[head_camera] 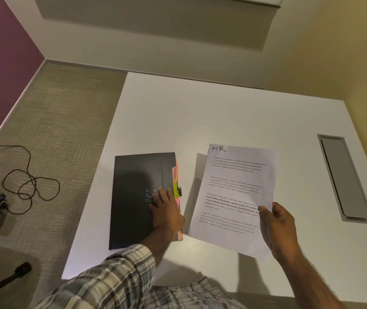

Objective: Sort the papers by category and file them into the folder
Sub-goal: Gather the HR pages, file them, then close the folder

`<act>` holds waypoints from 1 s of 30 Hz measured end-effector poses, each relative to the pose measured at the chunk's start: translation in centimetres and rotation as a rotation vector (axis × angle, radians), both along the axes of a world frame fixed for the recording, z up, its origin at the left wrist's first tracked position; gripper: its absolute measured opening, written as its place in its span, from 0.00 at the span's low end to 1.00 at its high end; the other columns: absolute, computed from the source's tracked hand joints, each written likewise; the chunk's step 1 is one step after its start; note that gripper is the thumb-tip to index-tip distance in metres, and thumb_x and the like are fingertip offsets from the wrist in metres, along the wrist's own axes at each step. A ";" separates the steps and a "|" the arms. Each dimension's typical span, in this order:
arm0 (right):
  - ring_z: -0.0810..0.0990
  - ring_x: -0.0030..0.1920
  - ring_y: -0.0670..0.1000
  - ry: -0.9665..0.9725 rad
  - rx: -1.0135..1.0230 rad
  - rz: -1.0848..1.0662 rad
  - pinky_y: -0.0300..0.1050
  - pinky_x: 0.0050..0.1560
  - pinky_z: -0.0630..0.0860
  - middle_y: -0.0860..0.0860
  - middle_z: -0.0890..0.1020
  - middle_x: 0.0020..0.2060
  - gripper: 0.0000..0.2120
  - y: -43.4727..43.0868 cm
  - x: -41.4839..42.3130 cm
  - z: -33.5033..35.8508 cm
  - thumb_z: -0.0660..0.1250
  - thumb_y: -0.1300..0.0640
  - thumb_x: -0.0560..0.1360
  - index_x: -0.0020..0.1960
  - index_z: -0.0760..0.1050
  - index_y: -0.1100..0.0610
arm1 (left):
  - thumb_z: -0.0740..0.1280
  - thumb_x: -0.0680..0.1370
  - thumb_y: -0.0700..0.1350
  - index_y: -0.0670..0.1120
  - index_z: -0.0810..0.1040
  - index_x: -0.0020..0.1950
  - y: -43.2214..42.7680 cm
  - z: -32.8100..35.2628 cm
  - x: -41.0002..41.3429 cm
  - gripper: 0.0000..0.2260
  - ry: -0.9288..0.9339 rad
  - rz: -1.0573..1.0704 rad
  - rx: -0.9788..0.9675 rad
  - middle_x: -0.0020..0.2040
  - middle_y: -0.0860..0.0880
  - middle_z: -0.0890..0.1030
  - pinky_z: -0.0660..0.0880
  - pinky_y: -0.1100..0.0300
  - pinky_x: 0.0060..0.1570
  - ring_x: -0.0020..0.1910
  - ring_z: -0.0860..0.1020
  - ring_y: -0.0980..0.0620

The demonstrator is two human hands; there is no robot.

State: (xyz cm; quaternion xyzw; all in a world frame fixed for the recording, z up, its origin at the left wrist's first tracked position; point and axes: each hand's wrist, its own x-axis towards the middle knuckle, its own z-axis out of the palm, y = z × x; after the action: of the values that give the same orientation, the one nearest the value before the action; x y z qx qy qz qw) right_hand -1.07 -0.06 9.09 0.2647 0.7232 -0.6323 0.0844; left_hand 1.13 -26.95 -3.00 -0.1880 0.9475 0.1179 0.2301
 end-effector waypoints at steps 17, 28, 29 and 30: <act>0.87 0.51 0.58 -0.016 0.015 -0.026 0.52 0.55 0.79 0.56 0.88 0.49 0.08 1.4 1.3 -0.1 0.65 0.65 0.81 0.55 0.82 0.62 | 0.64 0.82 0.41 0.41 0.48 0.83 1.6 -1.5 -0.7 0.34 -0.052 -0.010 -0.076 0.81 0.33 0.52 0.67 0.40 0.73 0.78 0.56 0.29; 0.87 0.49 0.58 -0.039 0.030 -0.039 0.54 0.54 0.81 0.56 0.88 0.48 0.07 2.2 2.0 0.3 0.65 0.65 0.81 0.55 0.82 0.61 | 0.69 0.75 0.45 0.37 0.60 0.77 2.5 -1.3 -2.8 0.33 -0.051 0.059 -0.196 0.68 0.33 0.69 0.81 0.42 0.51 0.64 0.72 0.30; 0.87 0.50 0.59 -0.042 0.028 -0.042 0.55 0.56 0.81 0.56 0.88 0.48 0.07 2.5 2.1 0.3 0.65 0.65 0.81 0.55 0.82 0.61 | 0.70 0.74 0.45 0.37 0.65 0.72 2.4 -1.3 -3.2 0.29 -0.051 0.071 -0.199 0.64 0.35 0.71 0.83 0.43 0.46 0.61 0.75 0.31; 0.87 0.50 0.59 -0.044 0.029 -0.044 0.56 0.56 0.81 0.56 0.88 0.49 0.07 2.7 2.2 0.2 0.65 0.65 0.81 0.55 0.82 0.61 | 0.72 0.73 0.45 0.37 0.69 0.67 2.4 -1.1 -3.5 0.26 -0.051 0.074 -0.199 0.60 0.36 0.72 0.83 0.45 0.42 0.58 0.77 0.33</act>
State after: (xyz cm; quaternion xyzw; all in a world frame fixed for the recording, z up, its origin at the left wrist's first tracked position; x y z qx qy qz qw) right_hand 1.09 2.66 9.33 0.2957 0.7240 -0.6177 0.0823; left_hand -2.34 -24.52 -4.08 -0.2476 0.9408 0.0270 0.2298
